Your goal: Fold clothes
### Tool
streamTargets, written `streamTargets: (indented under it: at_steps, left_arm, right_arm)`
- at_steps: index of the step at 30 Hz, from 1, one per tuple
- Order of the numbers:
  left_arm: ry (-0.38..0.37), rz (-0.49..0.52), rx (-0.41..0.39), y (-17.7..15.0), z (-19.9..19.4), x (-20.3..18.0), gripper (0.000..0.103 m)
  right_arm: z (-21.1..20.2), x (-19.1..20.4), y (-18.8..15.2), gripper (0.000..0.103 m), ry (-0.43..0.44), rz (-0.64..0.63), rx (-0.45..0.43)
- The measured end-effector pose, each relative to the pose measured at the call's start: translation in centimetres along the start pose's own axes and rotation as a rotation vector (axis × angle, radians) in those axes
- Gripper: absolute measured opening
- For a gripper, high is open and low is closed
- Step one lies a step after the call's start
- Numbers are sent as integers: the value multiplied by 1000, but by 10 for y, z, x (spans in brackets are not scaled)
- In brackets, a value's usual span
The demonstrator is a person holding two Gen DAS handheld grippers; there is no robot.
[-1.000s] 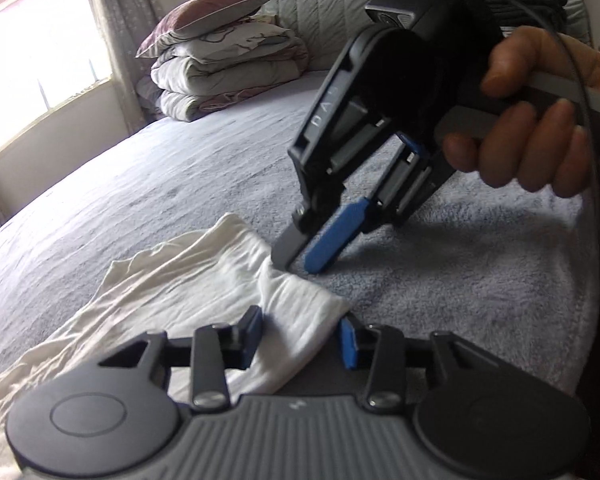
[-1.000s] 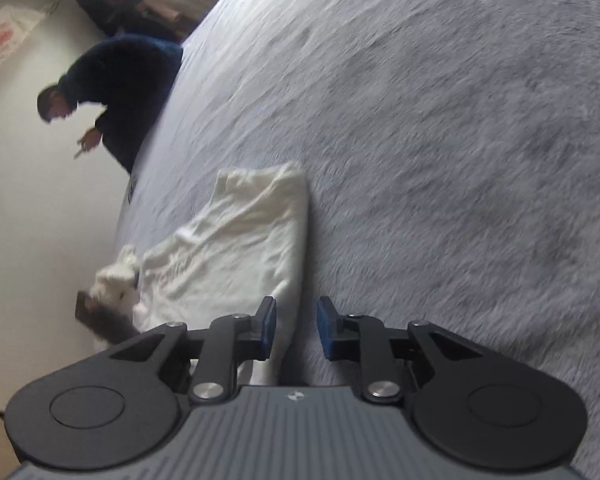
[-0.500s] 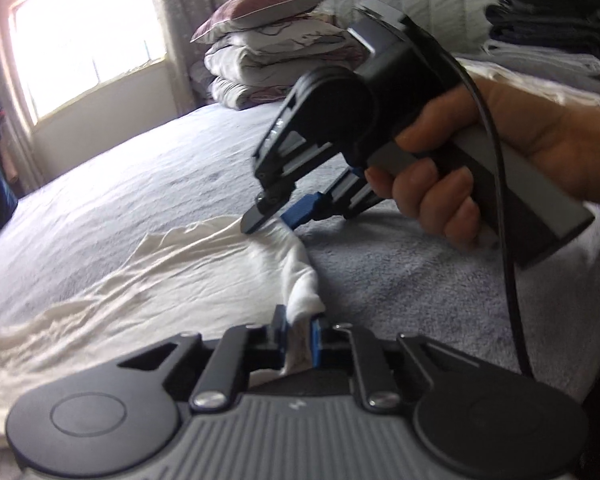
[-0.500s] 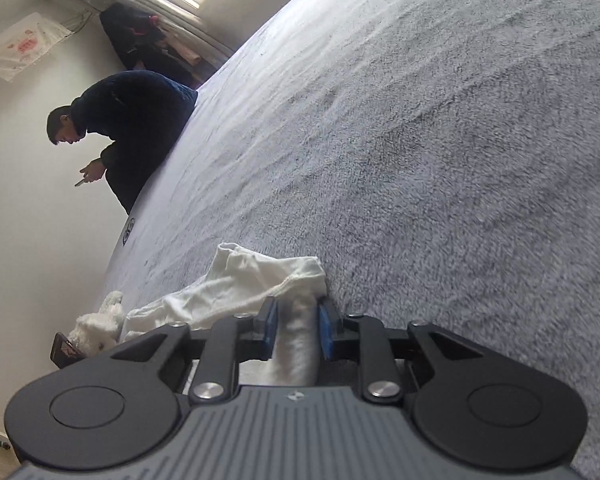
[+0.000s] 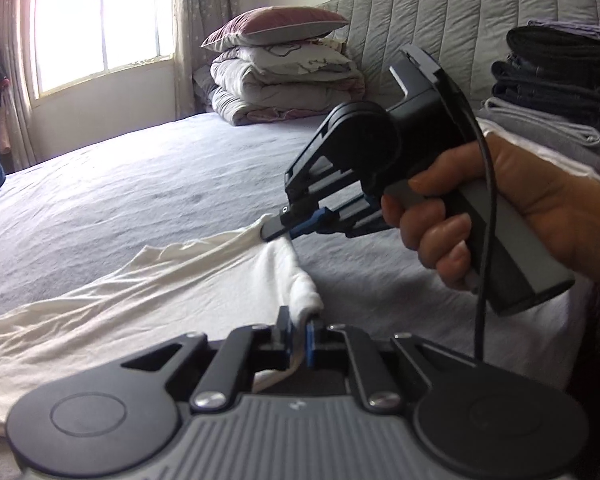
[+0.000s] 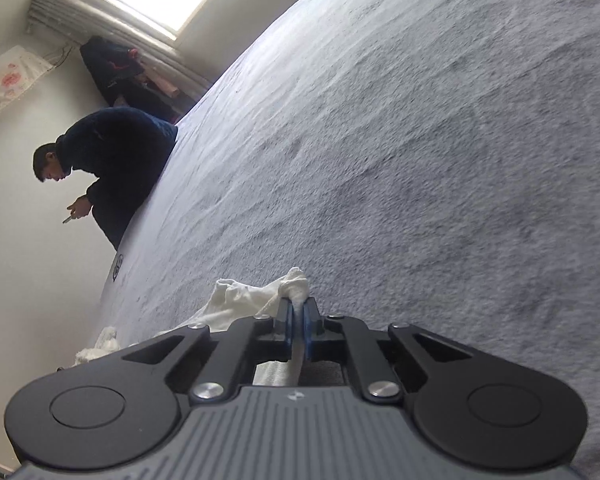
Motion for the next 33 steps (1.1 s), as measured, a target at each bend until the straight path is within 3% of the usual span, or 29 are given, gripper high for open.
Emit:
streamTargets:
  at_steps: [9,17,26,33]
  left_arm:
    - [-56,-63,-17,4,5,-19,7]
    - [-66,-152,-54,1,-10,-1,7]
    - [-84,-366,-113,8,-35,52,7]
    - [-30,-547,-117,-2,-44,110,7]
  right_arm:
    - [-26,-24,3,6,-43,41,-3]
    - [-24,8,-1,7,-97,-2,6]
    - [-8,68,10,7,-90,-78,22]
    - [31,102,11,7,-72,-96,60]
Point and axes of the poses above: each gripper's, at about its wrist camera, not at the fingertips, and z roughly the way its jaws point, x to its left, y to its top, the point moved 4 cm from there along z, roughly the way its jaws point, and after that the axes turned 6 degrees about -z, right-handed, at the moved point
